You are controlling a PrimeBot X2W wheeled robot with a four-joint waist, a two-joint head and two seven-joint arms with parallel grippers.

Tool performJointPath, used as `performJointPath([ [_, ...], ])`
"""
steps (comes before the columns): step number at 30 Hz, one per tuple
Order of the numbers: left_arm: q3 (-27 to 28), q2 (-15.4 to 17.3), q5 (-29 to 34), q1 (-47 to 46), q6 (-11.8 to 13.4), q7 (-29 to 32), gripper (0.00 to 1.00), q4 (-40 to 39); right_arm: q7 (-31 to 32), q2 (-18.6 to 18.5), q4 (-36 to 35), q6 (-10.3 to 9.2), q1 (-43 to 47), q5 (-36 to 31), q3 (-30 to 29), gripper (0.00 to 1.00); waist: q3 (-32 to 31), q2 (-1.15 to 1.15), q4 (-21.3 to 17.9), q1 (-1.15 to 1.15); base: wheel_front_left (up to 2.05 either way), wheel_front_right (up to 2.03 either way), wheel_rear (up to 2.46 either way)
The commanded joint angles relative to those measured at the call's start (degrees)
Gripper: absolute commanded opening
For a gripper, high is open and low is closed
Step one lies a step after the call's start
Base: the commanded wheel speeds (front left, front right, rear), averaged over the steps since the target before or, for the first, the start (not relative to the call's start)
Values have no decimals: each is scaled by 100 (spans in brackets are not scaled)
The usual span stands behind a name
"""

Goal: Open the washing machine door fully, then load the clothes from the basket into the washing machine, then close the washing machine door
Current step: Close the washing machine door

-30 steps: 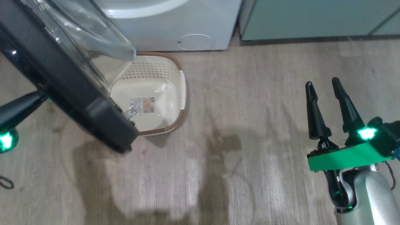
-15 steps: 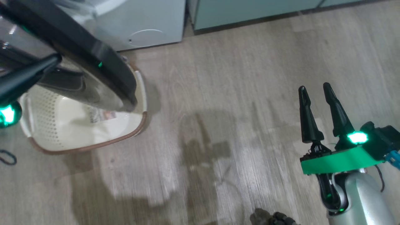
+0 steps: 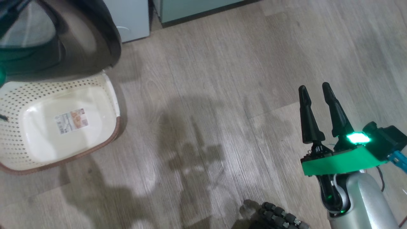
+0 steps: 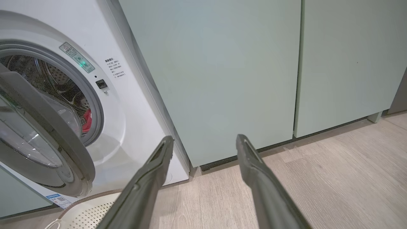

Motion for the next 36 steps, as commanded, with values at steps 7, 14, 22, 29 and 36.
performJointPath([
  [7,-1,157,396,-755,93,-416,0,330,-51,-27,-271,0,-137,197,130,100,193,0,-258,-1,0,0,0],
  [14,13,-42,704,-1344,-64,-1076,0,1072,-52,-27,-297,0,-157,264,125,100,241,0,-346,-1,0,0,0],
  [22,14,-146,908,-1665,-295,-1476,0,1626,-52,-27,-319,0,-184,270,97,100,251,0,-323,-1,0,0,0],
  [29,18,-290,675,-1331,-622,-1174,0,1712,-52,-27,-299,0,-135,203,19,100,98,0,-127,-1,0,0,0],
  [36,341,-601,468,-168,-1028,-1186,6,1190,-52,-27,-278,0,-100,68,-12,100,-119,0,249,-1,0,0,0],
])
